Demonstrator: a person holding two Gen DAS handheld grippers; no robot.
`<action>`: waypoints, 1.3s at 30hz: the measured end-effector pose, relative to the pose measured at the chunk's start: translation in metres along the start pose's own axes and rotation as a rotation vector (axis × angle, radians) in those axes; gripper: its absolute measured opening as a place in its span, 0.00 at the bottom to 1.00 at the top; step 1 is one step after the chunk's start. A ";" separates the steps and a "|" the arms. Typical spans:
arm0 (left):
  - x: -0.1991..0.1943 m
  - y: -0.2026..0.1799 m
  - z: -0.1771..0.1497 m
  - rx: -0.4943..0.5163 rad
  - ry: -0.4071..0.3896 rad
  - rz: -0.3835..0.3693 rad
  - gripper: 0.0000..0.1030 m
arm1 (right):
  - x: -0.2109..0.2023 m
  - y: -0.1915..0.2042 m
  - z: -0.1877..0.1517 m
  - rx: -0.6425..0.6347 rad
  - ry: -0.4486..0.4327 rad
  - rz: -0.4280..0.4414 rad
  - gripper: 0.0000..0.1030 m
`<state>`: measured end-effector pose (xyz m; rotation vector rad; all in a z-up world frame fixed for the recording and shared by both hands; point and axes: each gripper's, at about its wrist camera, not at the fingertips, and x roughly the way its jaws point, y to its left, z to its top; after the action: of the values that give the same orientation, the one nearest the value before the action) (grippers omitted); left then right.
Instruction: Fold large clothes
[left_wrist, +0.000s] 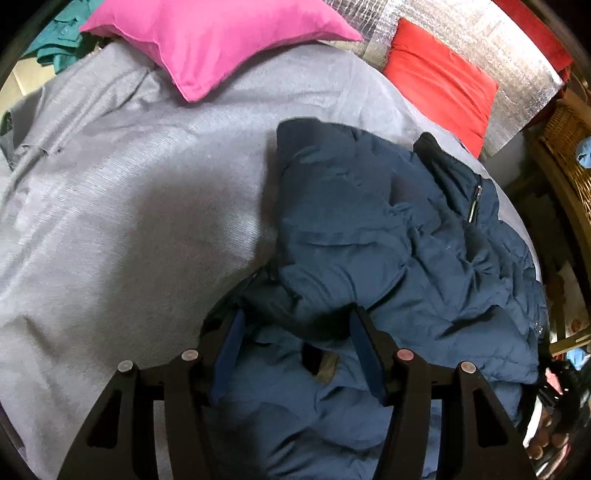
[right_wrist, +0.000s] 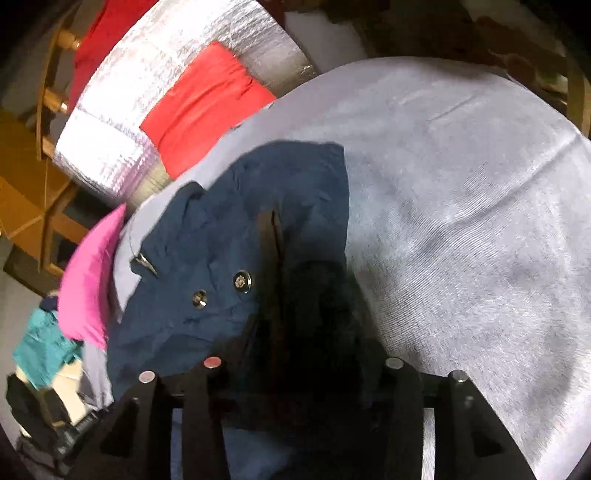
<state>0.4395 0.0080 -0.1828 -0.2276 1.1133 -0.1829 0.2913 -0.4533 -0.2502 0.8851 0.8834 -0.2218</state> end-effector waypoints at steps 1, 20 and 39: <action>-0.005 -0.001 0.000 0.006 -0.014 0.012 0.58 | -0.007 -0.001 0.001 0.008 -0.013 -0.003 0.57; 0.006 -0.088 -0.022 0.236 -0.051 -0.065 0.58 | 0.010 0.084 -0.050 -0.260 0.103 0.219 0.41; -0.012 -0.067 -0.044 0.207 0.010 -0.097 0.59 | -0.012 0.033 -0.044 -0.007 0.273 0.330 0.60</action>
<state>0.3924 -0.0577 -0.1733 -0.0961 1.0854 -0.3843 0.2751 -0.4014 -0.2365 1.0551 0.9724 0.1922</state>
